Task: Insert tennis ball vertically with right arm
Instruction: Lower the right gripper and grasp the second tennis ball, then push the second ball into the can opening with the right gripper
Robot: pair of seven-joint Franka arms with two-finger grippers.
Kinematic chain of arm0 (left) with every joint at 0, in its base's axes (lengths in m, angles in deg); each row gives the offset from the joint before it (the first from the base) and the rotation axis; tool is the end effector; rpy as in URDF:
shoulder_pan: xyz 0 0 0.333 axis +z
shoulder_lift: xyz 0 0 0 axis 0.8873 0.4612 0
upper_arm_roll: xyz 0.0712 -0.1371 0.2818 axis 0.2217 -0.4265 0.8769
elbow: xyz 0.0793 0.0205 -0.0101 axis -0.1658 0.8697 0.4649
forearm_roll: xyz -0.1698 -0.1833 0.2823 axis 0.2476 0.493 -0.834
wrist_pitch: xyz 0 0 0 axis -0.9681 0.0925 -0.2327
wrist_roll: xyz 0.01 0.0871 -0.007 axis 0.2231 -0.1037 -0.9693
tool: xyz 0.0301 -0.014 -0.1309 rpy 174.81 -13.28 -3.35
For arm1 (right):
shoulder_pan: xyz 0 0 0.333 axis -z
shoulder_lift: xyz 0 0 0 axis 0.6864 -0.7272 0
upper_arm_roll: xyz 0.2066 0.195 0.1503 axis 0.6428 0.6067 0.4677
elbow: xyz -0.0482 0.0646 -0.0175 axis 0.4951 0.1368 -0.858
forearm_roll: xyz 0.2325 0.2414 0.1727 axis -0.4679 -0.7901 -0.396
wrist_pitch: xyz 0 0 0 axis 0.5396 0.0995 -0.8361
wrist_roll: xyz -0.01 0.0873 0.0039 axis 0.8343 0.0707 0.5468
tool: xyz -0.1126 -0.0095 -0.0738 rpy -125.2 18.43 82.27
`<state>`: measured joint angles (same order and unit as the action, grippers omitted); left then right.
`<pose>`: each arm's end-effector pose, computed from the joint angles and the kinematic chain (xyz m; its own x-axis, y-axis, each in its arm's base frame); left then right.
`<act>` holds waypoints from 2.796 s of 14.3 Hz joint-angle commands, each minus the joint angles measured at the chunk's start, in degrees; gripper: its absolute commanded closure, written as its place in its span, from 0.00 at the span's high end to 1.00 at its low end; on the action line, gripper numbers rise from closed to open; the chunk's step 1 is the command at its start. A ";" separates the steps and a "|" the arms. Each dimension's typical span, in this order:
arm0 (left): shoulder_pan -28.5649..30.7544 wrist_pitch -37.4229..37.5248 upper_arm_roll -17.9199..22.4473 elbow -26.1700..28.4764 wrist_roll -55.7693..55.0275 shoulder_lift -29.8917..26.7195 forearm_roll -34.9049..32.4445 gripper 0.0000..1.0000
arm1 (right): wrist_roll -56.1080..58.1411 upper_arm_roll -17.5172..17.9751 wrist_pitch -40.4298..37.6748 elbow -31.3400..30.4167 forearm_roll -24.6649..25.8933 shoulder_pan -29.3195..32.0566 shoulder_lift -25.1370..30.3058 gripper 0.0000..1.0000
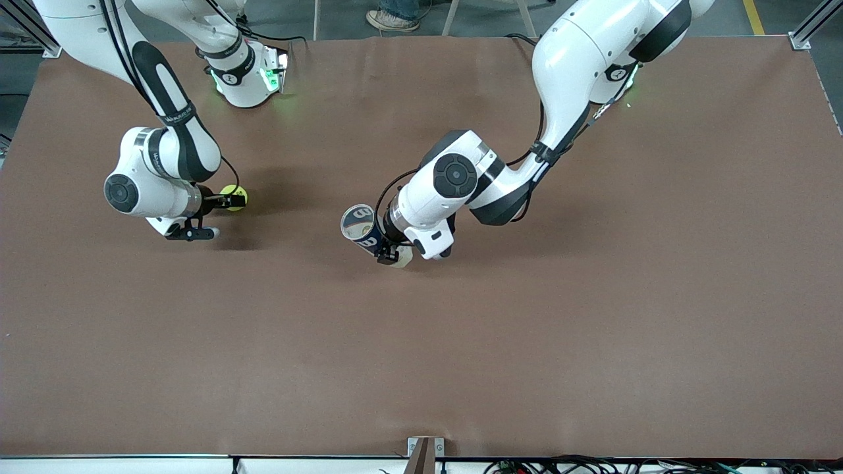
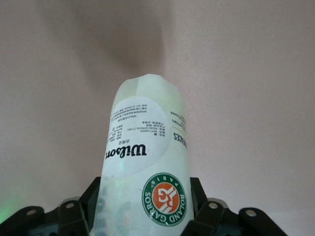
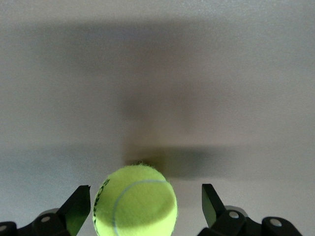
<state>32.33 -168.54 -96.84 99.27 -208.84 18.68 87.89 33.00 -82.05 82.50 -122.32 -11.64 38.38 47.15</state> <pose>0.5362 -0.5572 0.3027 0.1452 0.8930 -0.4260 0.9886 -0.1480 0.0269 0.4393 -0.0040 0.1772 0.9343 0.0196 -0.3559 -0.0125 -0.9961 -0.0875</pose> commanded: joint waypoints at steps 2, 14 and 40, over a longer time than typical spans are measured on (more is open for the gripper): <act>-0.20 0.52 -0.07 -0.64 1.01 -0.13 1.25 0.74 | -0.45 0.07 1.02 -1.58 -0.27 -0.57 1.08 1.00; -0.20 0.52 -0.07 -0.64 1.01 -0.13 1.34 0.74 | -0.53 0.07 3.40 -3.43 -0.44 -1.36 1.17 0.42; -0.11 0.61 0.02 -0.64 0.84 -0.13 1.34 0.74 | -50.28 0.24 -24.39 50.01 -8.62 -26.23 -3.75 0.38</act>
<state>32.35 -168.54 -96.87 99.28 -208.84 18.68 87.89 -15.30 -81.21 56.76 -74.19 -19.10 13.67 45.37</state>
